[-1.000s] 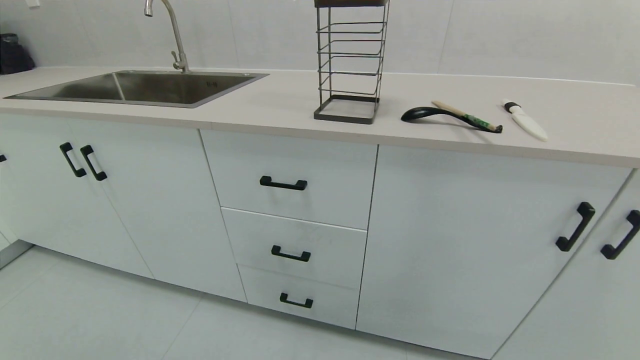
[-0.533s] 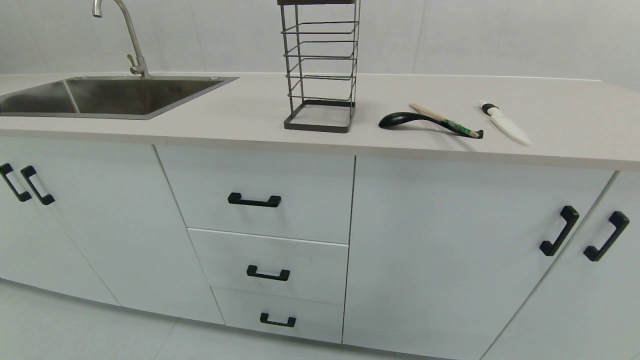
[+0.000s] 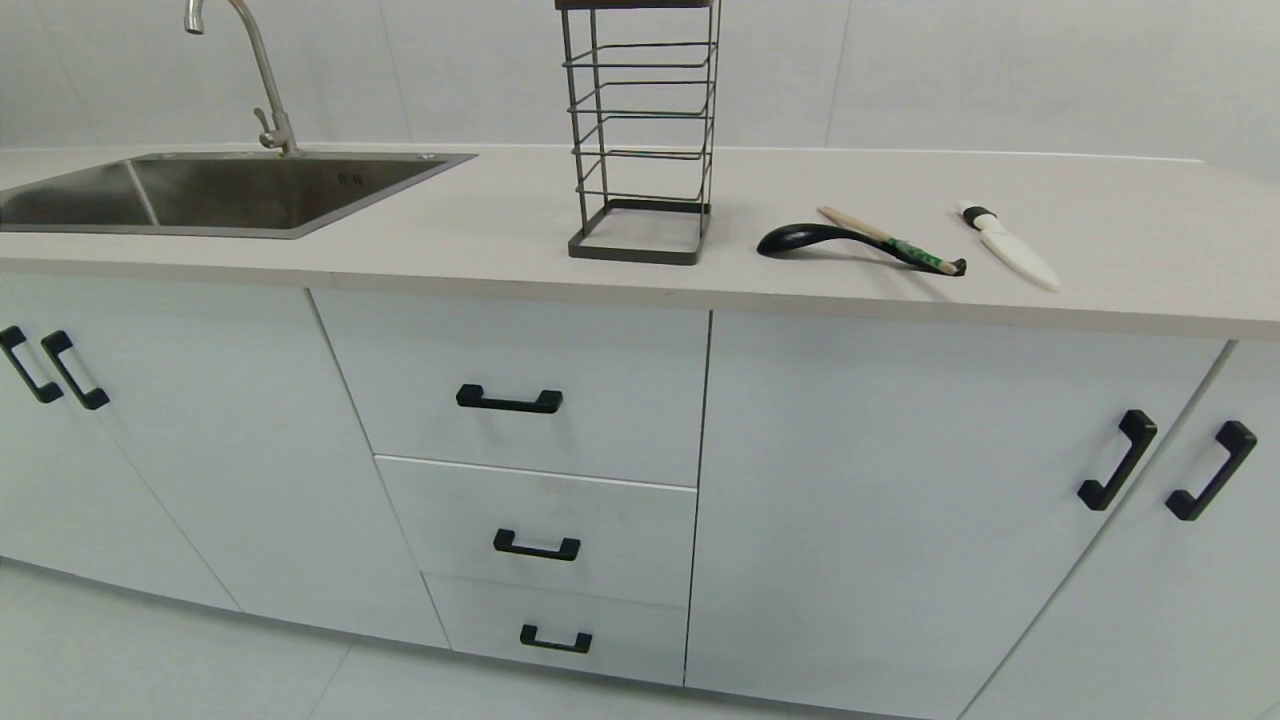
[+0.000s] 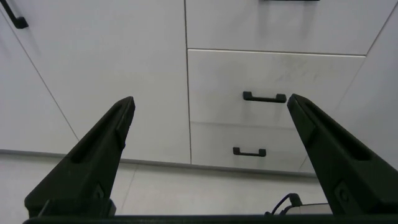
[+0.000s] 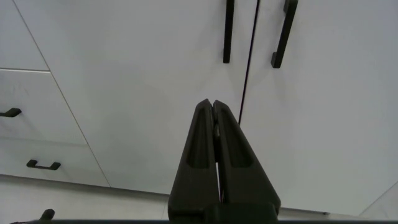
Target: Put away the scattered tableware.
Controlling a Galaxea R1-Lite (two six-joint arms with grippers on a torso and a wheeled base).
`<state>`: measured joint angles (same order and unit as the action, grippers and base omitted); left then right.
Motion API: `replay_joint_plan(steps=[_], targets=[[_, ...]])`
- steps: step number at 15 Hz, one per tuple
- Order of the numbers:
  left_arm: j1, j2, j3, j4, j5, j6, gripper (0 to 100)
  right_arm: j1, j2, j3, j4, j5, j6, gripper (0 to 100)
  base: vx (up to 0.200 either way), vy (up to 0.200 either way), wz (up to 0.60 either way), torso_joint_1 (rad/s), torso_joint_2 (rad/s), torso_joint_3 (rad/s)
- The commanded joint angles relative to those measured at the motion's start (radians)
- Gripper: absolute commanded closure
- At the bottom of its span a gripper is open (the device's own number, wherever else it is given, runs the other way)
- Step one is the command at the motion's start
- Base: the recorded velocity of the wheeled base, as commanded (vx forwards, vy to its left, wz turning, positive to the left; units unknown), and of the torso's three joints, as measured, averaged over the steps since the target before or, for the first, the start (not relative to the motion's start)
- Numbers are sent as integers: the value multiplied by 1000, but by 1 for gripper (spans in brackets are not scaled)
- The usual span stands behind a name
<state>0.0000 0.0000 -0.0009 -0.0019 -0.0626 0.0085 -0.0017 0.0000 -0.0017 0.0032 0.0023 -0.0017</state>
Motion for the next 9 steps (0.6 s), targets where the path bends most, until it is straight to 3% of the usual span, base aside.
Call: replay_joint_plan(steps=[1,3,4,5,7,8,9], targets=[[-2,0,1,0,0,1,0,0,2,0,0,1,0,100,0,0,0,0,0,0],[0,0,-1,-21,-20,8,0,0,2,0,0,1,-1,100,0,0,0,0,0,0],[5,14,-87,-145,-31,4,0,0,2,-1,0,1,0,100,0,0,0,0,0,0],[34,91,-183,-254,-37,21,0,0,2,0,1,1,0,100,0,0,0,0,0,0],[51,132,-205,-260,-97,119,0,0,2,0,0,1,0,100,0,0,0,0,0,0],[37,166,-203,-251,-152,130,0,0,2,0,0,1,0,100,0,0,0,0,0,0],[37,213,-215,-257,-169,137,0,0,2,0,0,1,0,100,0,0,0,0,0,0]])
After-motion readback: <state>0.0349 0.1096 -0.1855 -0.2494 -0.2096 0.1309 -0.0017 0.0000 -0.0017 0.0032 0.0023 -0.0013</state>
